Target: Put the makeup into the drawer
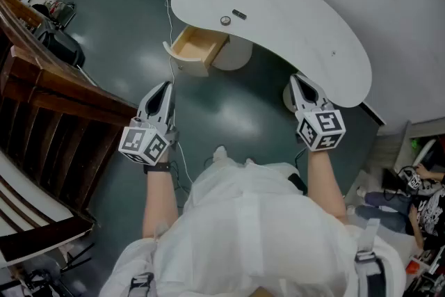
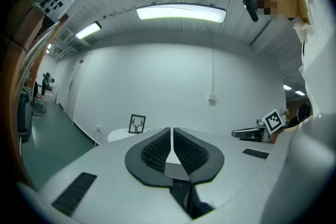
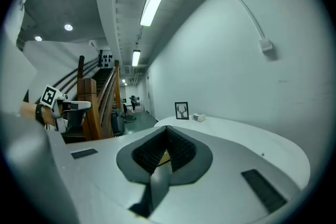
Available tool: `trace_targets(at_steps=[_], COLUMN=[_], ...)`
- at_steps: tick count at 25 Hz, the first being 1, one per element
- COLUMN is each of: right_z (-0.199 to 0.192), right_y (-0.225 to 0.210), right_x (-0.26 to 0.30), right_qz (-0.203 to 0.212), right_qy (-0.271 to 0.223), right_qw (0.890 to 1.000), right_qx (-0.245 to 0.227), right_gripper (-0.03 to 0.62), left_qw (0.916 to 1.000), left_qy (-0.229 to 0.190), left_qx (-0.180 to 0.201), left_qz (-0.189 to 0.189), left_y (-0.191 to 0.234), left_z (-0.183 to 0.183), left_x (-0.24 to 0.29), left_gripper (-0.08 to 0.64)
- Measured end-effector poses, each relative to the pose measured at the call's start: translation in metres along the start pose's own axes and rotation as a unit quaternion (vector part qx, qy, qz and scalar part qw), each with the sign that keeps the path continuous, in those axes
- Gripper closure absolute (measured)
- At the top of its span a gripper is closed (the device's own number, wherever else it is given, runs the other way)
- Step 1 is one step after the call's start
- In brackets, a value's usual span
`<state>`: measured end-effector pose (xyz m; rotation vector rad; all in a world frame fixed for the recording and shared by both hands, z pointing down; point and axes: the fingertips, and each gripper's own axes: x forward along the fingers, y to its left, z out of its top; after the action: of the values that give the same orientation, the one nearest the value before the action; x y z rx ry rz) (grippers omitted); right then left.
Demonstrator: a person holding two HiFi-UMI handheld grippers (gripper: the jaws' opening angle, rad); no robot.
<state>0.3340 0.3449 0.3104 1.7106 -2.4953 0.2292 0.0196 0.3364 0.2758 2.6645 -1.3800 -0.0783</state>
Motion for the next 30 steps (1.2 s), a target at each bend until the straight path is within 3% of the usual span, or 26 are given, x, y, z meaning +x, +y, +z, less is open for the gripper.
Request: trace_targets(at_steps=[19,25,30], right_z=[-0.004,-0.017,-0.033], right_y=[0.000,-0.006,-0.012], right_x=[-0.016,-0.031,-0.041], right_qz=[0.013,0.021,0.024], right_qy=[0.000,0.003,0.023], right_qw=[1.000,0.999,0.998], right_qx=[0.007,0.034,0.044], right_gripper=[0.583,0.583,0.583], left_qw=[1.0000,0.9999,0.9991], left_qy=[-0.005,0.009,0.023], left_qx=[-0.003,-0.008,-0.021], left_qz=[0.001,0.004,0.027], left_y=[-0.019,-0.029,-0.026], left_z=[0.002,-0.013,-0.027], left_x=[-0.008,-0.020,-0.039], left_gripper=[0.531,0.531,0.531])
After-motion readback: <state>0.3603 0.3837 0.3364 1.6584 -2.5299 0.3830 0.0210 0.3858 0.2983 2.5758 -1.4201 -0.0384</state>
